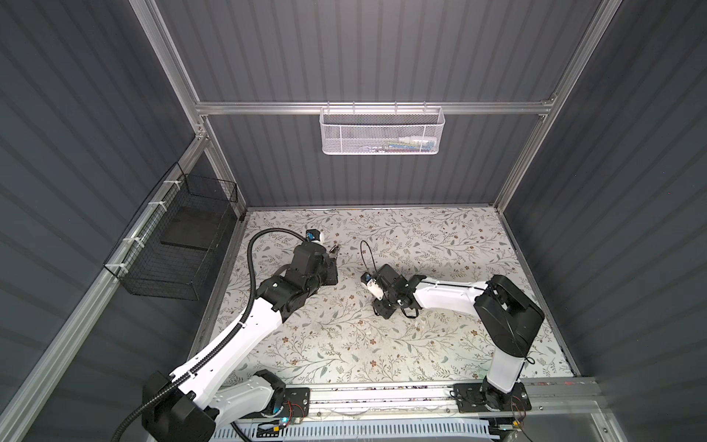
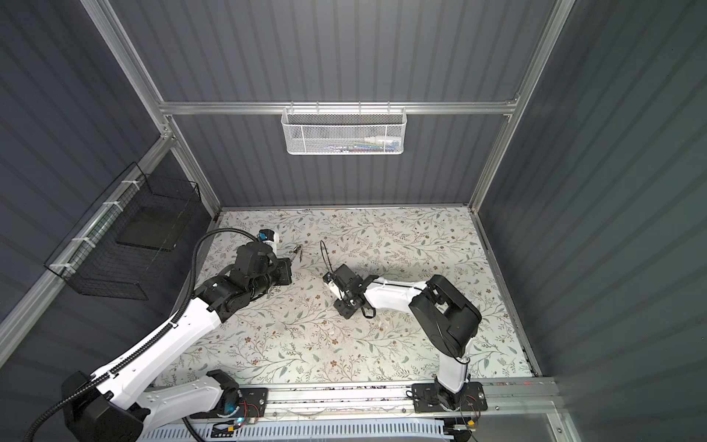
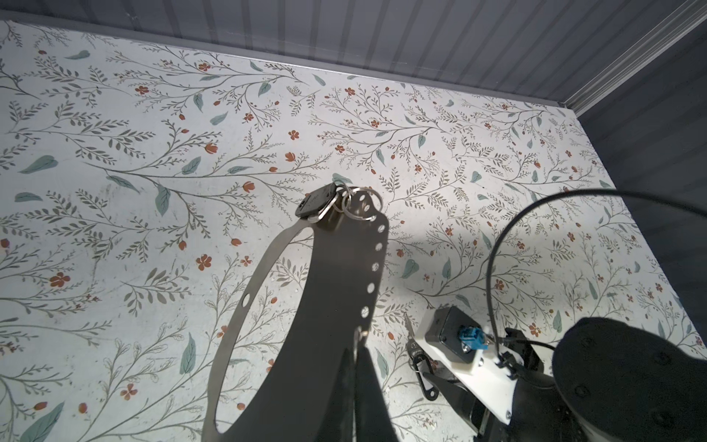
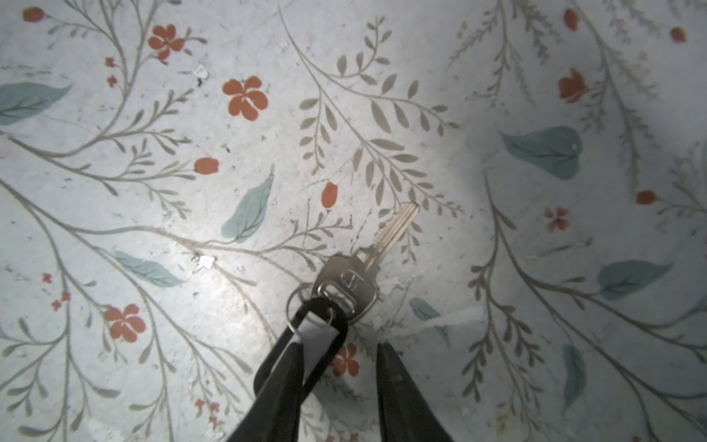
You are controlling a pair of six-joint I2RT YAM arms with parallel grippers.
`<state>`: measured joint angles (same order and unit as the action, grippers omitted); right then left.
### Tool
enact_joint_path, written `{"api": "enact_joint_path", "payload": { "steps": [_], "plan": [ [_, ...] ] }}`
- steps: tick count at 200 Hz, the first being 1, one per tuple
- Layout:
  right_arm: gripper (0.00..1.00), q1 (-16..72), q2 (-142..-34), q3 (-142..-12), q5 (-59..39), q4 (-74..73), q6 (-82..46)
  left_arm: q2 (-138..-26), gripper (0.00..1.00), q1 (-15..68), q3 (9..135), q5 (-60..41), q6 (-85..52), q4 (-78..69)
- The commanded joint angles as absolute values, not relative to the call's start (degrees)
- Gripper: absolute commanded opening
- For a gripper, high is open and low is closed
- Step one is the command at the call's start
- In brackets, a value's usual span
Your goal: Put the keys on the keyring
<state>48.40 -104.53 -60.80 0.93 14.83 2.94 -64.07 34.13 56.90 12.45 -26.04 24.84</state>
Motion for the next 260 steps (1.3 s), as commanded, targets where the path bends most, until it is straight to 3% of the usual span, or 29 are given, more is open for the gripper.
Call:
{"api": "enact_joint_path", "payload": {
  "steps": [1,121,170,260],
  "plan": [
    [0.36,49.63,-105.74,-62.11,1.13,14.33,4.01,-63.13,0.0,33.84,57.06,13.57,-24.78,25.2],
    [0.19,50.34,-107.8,-64.21,4.13,14.39,5.35,-62.25,0.0,33.84,56.69,13.24,-25.05,25.47],
    [0.03,50.28,-104.5,-63.15,4.68,14.3,3.95,-62.39,0.0,33.84,56.91,12.93,-25.14,25.34],
    [0.0,49.84,-97.79,-61.79,5.1,17.52,0.36,-61.7,0.0,33.84,57.7,11.71,-24.53,25.57]
  ]
}}
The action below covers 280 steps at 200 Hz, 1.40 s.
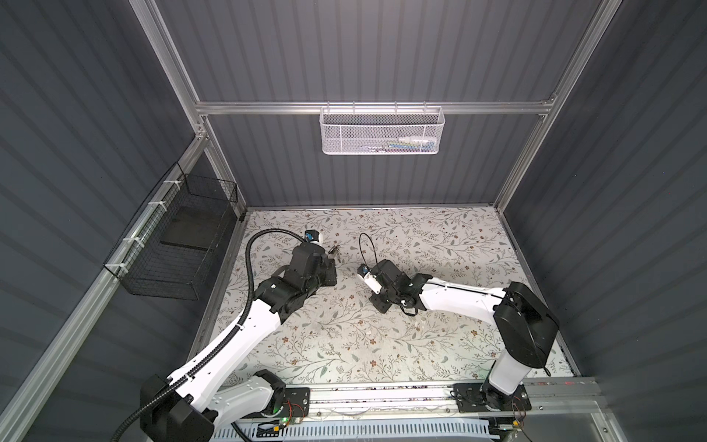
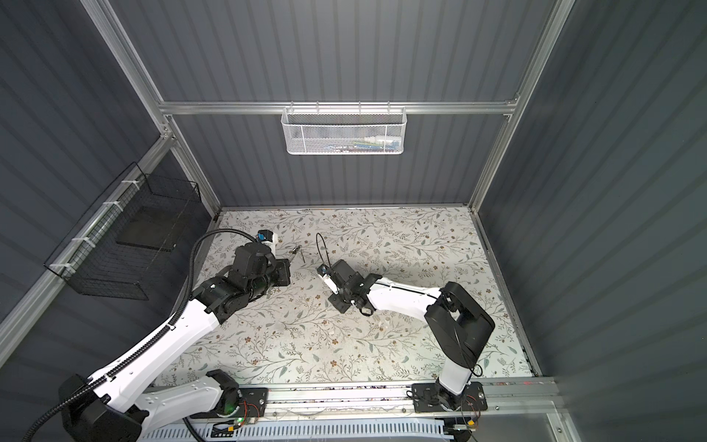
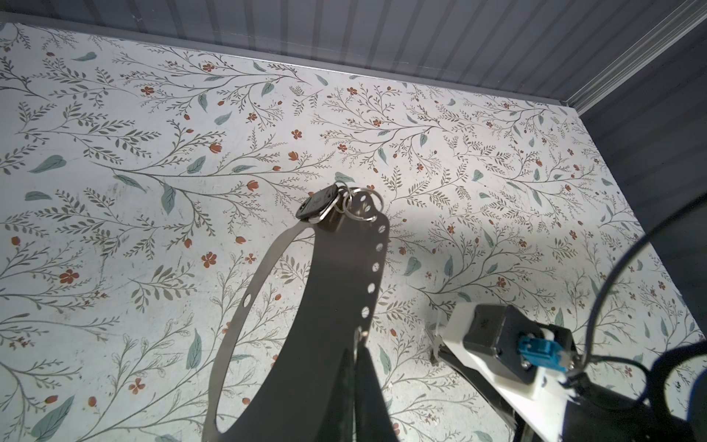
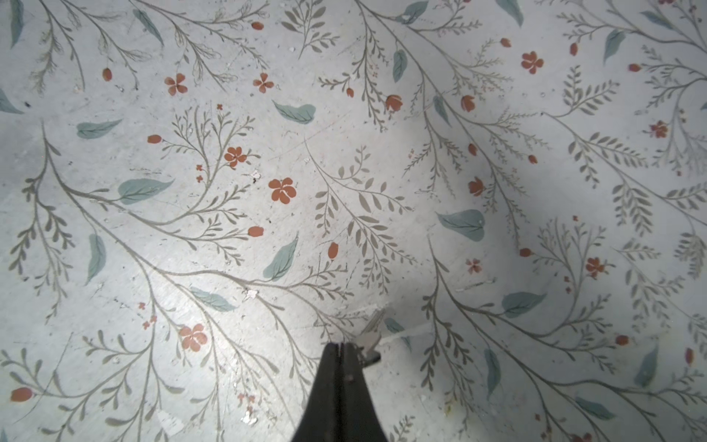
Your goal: Put the keys on the keyring
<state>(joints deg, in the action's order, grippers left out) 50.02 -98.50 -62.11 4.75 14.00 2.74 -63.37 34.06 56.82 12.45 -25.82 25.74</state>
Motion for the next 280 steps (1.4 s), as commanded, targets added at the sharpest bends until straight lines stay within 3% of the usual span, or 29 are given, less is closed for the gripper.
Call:
{"api": "enact_joint_path", "payload": {
  "steps": [1,92,165,280],
  "plan": [
    [0.0,49.79,-97.63,-61.79,5.01,17.59,0.27,-61.74,0.0,33.84,57.68,11.66,-24.52,25.53],
    [0.01,45.88,-82.93,-49.11,-1.95,24.66,-13.93,-61.34,0.0,33.84,54.92,9.68,-24.96,21.78],
    [0.01,45.88,-79.08,-38.84,-6.58,23.03,-23.51,-60.87,0.0,33.84,53.61,8.83,-25.4,20.79],
    [0.03,45.28,-81.85,-44.48,-4.33,26.16,-23.4,-60.56,0.0,33.84,52.2,8.66,-25.69,20.21]
  ]
}}
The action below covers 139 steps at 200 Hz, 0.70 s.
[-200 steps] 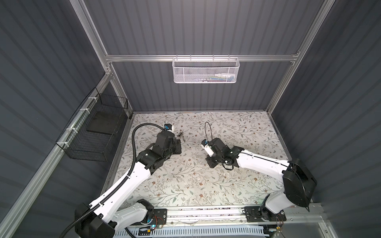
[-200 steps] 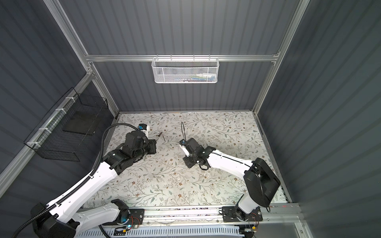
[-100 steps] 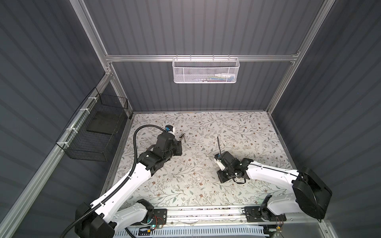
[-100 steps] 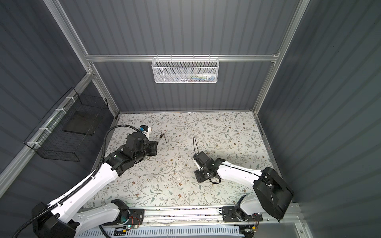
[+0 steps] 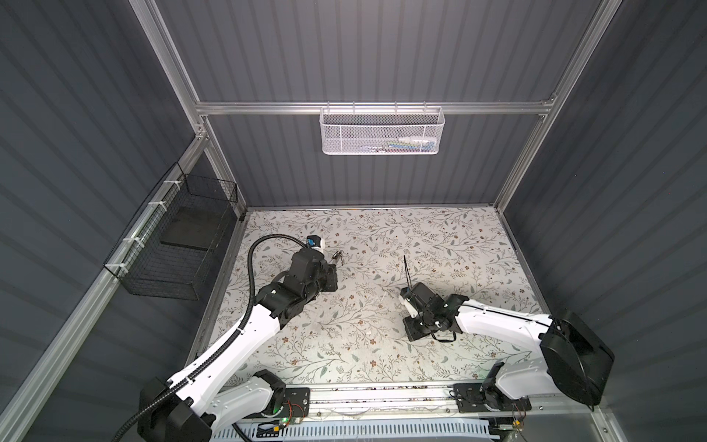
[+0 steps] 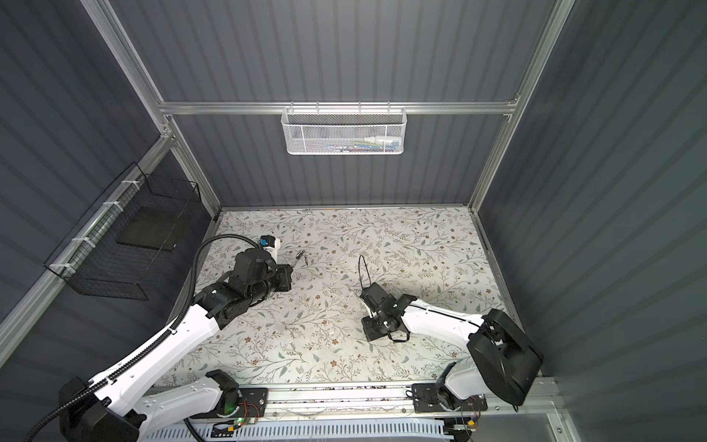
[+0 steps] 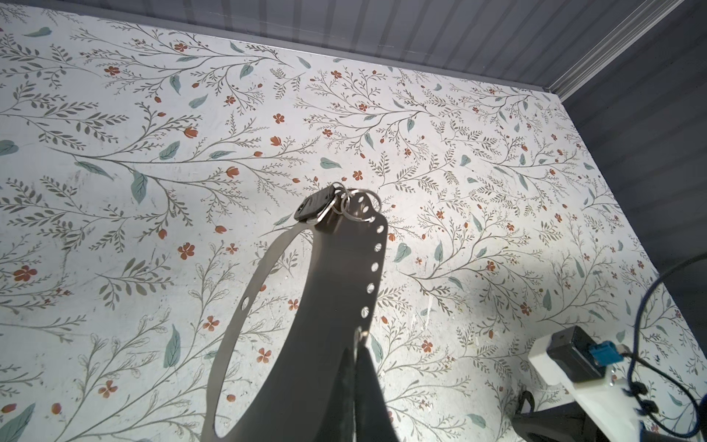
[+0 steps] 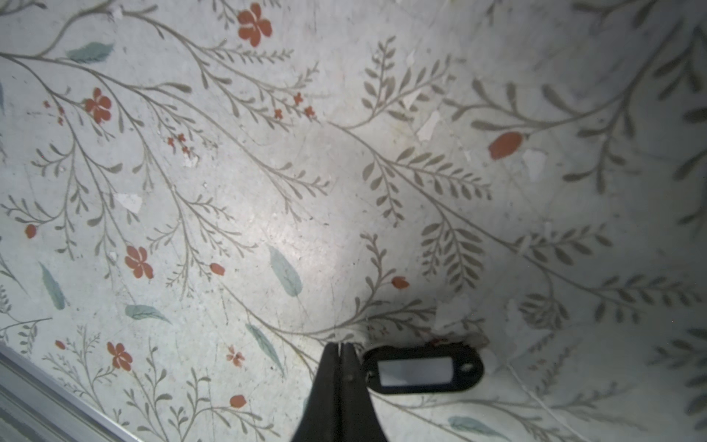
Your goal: Put the keys on the keyring
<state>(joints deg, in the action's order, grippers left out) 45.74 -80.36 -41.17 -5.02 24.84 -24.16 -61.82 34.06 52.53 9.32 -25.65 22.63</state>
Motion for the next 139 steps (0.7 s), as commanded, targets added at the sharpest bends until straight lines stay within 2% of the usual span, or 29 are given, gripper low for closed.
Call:
{"api": "enact_joint_path", "payload": {
  "steps": [1,50,57,66,70,107,139],
  "plan": [
    [0.03,45.18,-81.93,-44.52,-4.36,26.17,-23.34,-60.56,0.0,33.84,52.16,8.68,-25.67,20.26],
    [0.04,43.42,-84.58,-44.65,-5.53,25.67,-22.41,-59.7,0.0,33.84,51.28,8.61,-25.84,20.61],
    [0.09,43.42,-84.68,-44.58,-5.73,25.54,-22.33,-59.68,0.0,33.84,51.18,8.61,-25.84,20.49],
    [0.26,43.45,-84.68,-44.77,-5.68,25.65,-22.46,-59.81,0.0,33.84,51.15,8.61,-25.88,20.56],
    [0.3,43.45,-84.6,-44.86,-5.67,25.89,-22.49,-59.78,0.0,33.84,51.23,8.61,-25.91,20.57],
    [0.33,43.57,-82.36,-46.01,-5.29,27.54,-22.94,-59.53,0.0,33.83,51.2,9.0,-25.58,20.57],
    [0.34,45.92,-84.41,-49.0,-0.73,32.55,-22.85,-59.01,0.0,33.84,51.24,9.92,-25.23,20.88]
  ]
}}
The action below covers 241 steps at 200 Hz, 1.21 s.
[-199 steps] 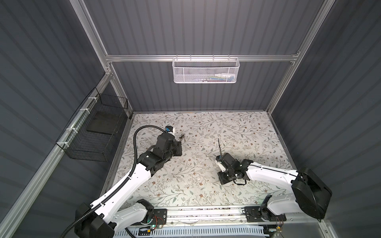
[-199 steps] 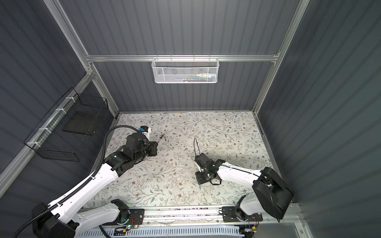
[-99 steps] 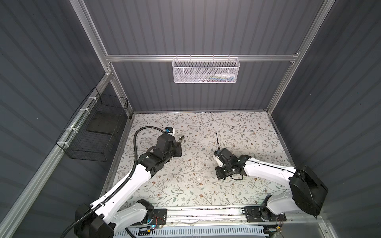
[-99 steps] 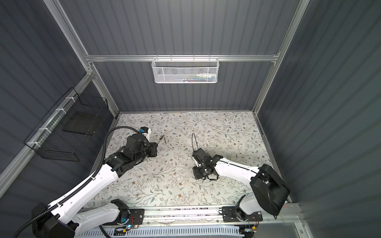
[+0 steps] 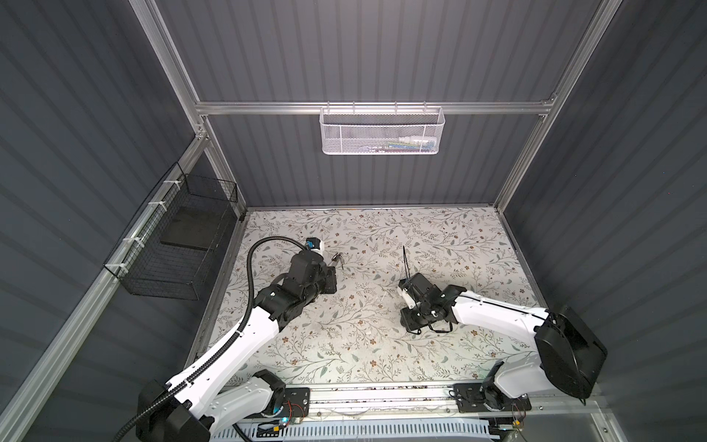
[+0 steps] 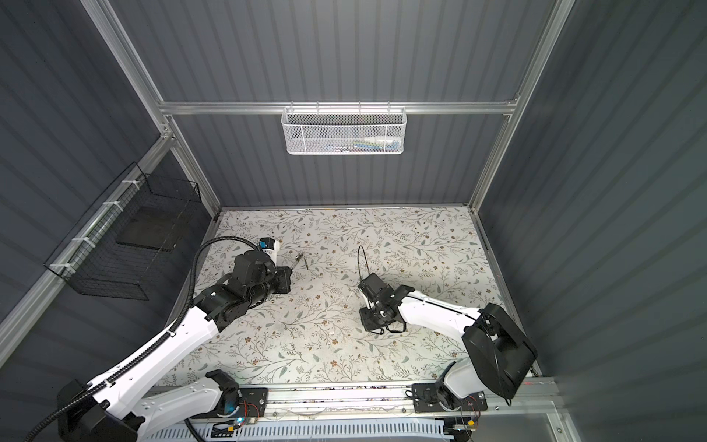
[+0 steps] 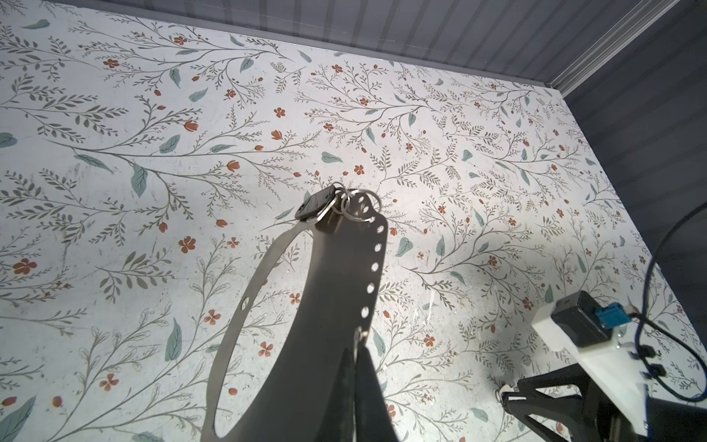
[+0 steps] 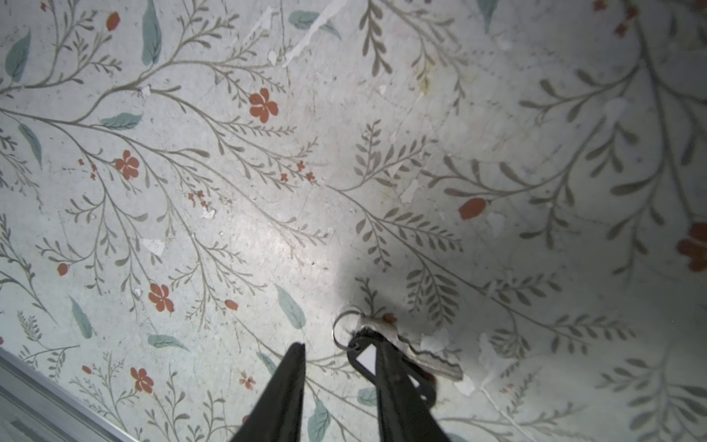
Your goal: Put the keys on the keyring
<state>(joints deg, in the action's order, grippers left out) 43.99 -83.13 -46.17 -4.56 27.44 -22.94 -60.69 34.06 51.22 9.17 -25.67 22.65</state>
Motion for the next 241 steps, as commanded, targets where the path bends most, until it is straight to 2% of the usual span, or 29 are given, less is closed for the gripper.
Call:
{"api": "enact_joint_path", "payload": {
  "steps": [1,71,160,215,241],
  "plan": [
    [0.35,46.13,-84.69,-49.25,-0.31,32.99,-22.92,-58.99,0.0,33.84,51.24,9.97,-25.23,20.9],
    [0.35,50.01,-94.82,-57.5,6.54,41.72,-26.31,-57.53,0.0,33.84,50.71,10.81,-25.22,21.39],
    [0.25,50.19,-99.04,-57.45,4.22,40.4,-27.99,-57.37,0.0,33.84,50.28,10.7,-25.1,21.24],
    [0.27,50.19,-100.57,-57.89,5.52,40.39,-28.52,-57.34,0.0,33.84,50.32,10.51,-25.22,21.33],
    [0.19,50.19,-99.45,-57.16,6.82,40.7,-29.24,-57.21,0.0,33.84,50.27,10.53,-25.22,21.49]
  ]
}}
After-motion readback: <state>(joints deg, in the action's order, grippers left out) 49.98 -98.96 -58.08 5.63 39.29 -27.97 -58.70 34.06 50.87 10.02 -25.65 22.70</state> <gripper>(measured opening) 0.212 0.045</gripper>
